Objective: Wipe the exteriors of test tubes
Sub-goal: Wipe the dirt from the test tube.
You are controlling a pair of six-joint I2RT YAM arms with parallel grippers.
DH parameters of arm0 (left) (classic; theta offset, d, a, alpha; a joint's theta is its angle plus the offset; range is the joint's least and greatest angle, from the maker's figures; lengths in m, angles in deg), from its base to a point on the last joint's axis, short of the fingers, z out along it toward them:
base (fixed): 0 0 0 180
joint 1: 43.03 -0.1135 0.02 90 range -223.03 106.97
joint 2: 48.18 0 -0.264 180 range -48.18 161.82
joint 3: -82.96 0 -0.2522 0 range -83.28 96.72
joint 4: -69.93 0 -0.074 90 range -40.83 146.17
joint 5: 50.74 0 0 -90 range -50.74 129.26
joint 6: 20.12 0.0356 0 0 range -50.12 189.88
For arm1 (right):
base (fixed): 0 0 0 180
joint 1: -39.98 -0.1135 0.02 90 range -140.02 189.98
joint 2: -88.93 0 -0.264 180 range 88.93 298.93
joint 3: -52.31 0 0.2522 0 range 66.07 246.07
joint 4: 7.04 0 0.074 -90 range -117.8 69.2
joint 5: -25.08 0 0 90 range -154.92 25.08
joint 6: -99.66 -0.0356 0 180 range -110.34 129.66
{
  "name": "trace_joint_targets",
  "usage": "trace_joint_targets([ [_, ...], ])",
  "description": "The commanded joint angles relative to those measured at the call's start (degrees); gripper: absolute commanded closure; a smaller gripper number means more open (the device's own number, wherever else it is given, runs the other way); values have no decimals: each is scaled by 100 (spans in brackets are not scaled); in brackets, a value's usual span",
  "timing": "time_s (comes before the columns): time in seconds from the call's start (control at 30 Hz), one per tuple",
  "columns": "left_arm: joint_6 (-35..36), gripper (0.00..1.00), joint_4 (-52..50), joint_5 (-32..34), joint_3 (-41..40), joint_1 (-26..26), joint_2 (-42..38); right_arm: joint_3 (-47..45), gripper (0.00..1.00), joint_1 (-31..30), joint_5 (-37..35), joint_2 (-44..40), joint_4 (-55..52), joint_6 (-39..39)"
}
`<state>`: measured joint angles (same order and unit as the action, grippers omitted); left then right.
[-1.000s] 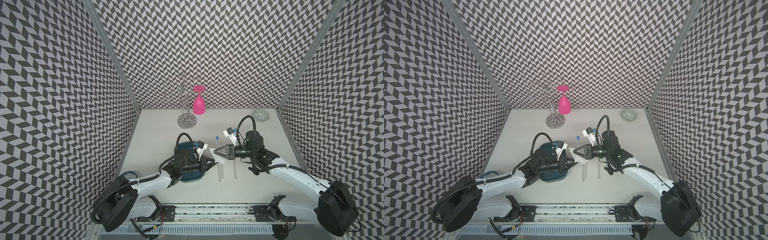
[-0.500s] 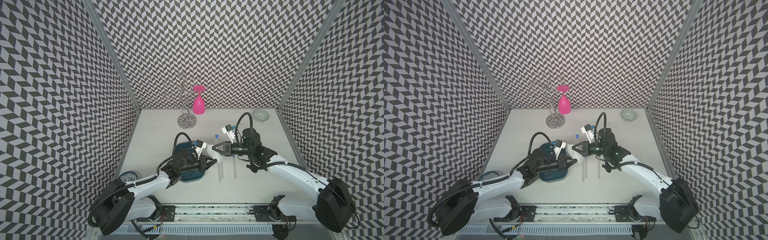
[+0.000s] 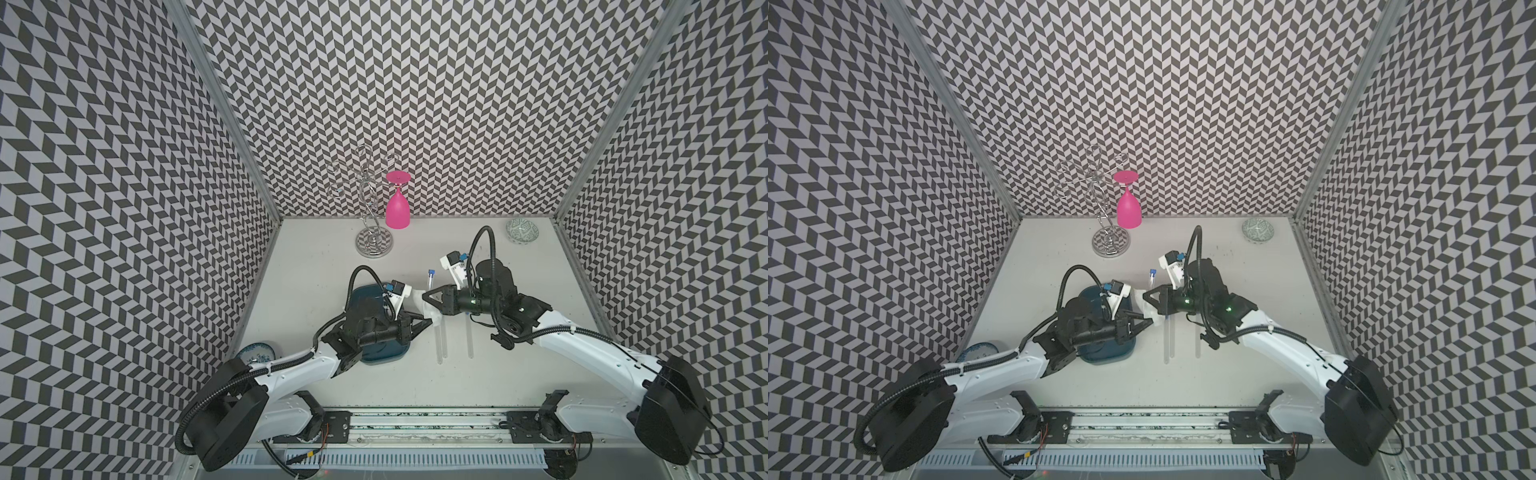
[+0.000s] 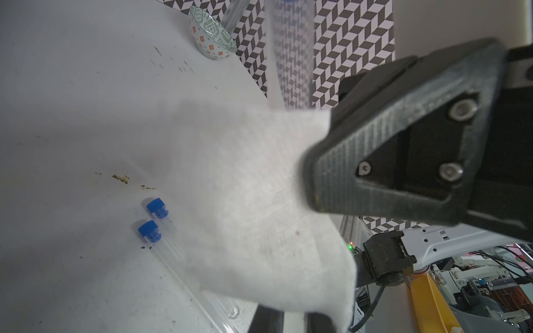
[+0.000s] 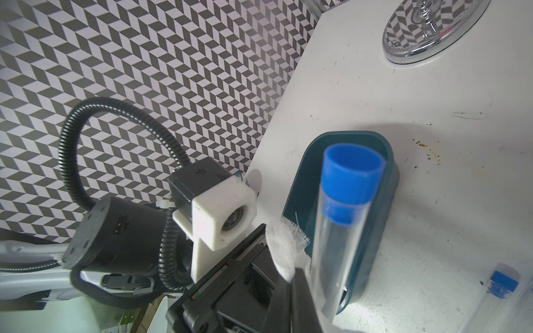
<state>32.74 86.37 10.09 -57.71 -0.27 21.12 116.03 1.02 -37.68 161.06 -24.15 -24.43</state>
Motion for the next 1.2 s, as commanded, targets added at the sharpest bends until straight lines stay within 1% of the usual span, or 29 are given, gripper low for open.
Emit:
trace_joint_targets([
  [0.0, 32, 94, 228, -1, 47, 33, -168, -27, 100, -70, -549, -59, -216, 8],
  [0.23, -1, 94, 297, 35, 1, 36, -241, -72, 99, -216, -864, -201, -310, -38],
  [0.33, -19, 94, 319, 8, 7, 32, -215, -74, 92, -269, -935, -215, -324, -86],
  [0.53, -26, 94, 315, 25, -21, 30, -211, -90, 86, -380, -1072, -270, -359, -132],
  [0.77, -58, 94, 336, 36, -32, 30, -171, -57, 82, -429, -1223, -324, -497, -142],
  [0.87, -73, 94, 339, 34, -42, 34, -160, -6, 72, -437, -1274, -358, -599, -125],
  [0.93, -82, 94, 360, 41, -55, 31, -152, 32, 69, -445, -1226, -384, -614, -117],
  [1.17, -135, 94, 436, 21, -103, 30, -142, 49, 68, -445, -1245, -543, -650, -202],
])
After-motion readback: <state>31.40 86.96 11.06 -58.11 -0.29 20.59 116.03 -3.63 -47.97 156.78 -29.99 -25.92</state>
